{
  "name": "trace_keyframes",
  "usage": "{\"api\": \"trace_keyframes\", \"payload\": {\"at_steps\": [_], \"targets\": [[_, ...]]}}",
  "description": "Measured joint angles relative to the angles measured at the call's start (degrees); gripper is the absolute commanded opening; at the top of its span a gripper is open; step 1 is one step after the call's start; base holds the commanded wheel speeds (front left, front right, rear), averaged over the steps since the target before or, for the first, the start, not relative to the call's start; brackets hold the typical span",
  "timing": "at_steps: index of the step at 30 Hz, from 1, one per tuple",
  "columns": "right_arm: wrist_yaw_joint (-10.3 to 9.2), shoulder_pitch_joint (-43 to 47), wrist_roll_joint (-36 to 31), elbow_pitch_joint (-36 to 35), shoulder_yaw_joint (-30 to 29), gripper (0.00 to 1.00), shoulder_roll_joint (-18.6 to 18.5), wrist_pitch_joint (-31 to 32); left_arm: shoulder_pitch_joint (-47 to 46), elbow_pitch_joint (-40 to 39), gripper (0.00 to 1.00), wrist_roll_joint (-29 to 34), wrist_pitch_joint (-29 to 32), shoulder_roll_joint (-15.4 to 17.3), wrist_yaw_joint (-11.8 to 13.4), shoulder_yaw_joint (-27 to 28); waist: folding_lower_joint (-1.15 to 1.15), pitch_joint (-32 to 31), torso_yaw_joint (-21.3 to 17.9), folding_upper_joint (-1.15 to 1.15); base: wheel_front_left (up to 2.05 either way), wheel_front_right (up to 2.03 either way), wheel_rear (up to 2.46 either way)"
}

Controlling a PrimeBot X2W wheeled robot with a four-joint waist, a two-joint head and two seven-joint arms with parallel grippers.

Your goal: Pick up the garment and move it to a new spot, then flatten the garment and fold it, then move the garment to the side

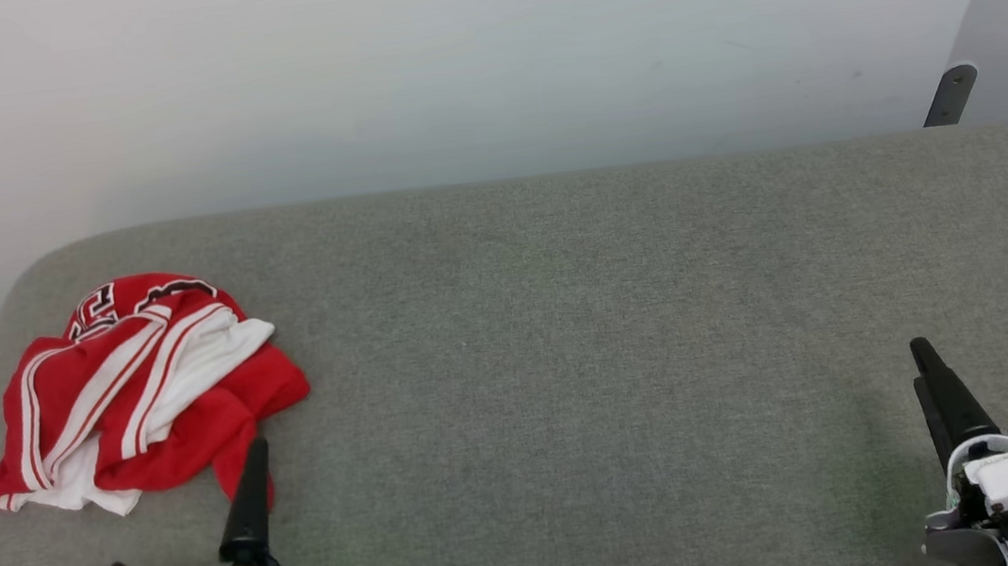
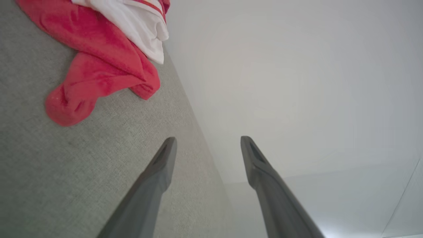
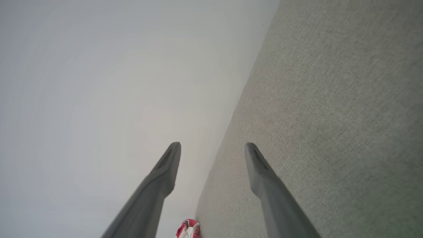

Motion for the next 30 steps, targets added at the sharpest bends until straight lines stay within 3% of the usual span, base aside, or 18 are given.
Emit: {"api": "trace_keyframes", "payload": {"at_steps": [17, 30], "targets": [[0.00, -3.12, -18.97, 1.55, 2.67, 1.00, -2.45, -3.85, -0.74, -1.20, 1.00, 21.35, -3.78, 1.26, 0.48, -1.55, 0.00, -0.11, -0.17, 0.00, 0.00, 0.00, 0.00], [0.00, -4.07, -34.17, 2.72, 2.47, 1.00, -2.89, -6.33, -1.18, -0.88, 1.00, 33.67, -6.32, 2.14, 0.67, -2.76, 0.00, -0.34, -0.25, 0.00, 0.00, 0.00, 0.00]]}}
